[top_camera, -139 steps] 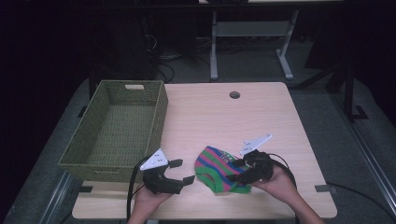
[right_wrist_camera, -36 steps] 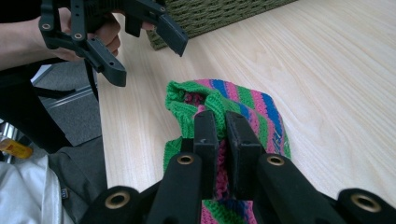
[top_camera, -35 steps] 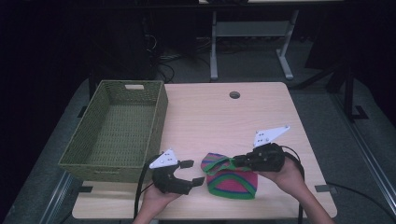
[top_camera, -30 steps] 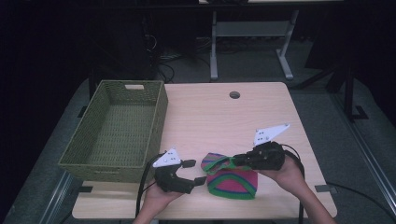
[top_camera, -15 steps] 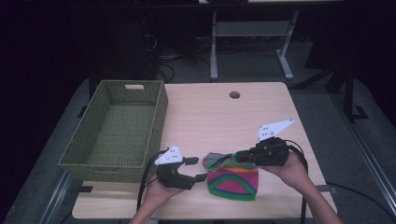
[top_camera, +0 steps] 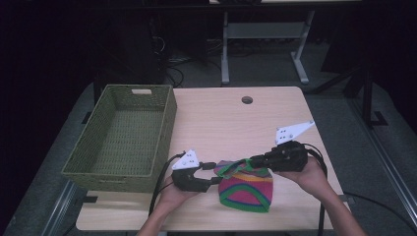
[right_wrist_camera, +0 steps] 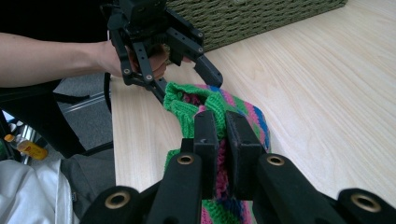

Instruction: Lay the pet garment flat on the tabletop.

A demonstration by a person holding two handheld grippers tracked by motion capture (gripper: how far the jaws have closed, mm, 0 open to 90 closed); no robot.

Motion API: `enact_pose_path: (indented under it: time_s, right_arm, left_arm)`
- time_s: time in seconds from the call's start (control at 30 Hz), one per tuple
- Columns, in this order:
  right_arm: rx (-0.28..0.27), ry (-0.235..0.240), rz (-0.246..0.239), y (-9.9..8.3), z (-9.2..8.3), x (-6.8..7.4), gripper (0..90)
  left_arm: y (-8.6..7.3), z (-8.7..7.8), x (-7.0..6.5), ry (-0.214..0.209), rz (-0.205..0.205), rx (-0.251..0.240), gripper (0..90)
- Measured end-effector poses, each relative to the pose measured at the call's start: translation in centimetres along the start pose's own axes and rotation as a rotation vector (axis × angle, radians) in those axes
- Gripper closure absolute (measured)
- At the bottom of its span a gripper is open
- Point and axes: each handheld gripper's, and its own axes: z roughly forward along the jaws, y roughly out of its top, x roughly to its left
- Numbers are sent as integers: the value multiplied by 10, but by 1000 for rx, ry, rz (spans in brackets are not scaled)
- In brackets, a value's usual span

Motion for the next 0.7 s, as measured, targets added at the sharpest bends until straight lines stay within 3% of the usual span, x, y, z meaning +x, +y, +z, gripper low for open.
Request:
enact_pose_path:
  time_s: [0.13,0.3,0.7]
  right_arm:
    - [6,-8,4,-1,0,-3,833]
    - [7,-13,14,-4,-2,-7,833]
    - [9,-23,27,-8,-3,-12,833]
  left_arm:
    - [4,-2,-1,16,28,-25,646]
    - [10,-6,2,18,32,-40,776]
    - [25,-12,0,55,46,-67,827]
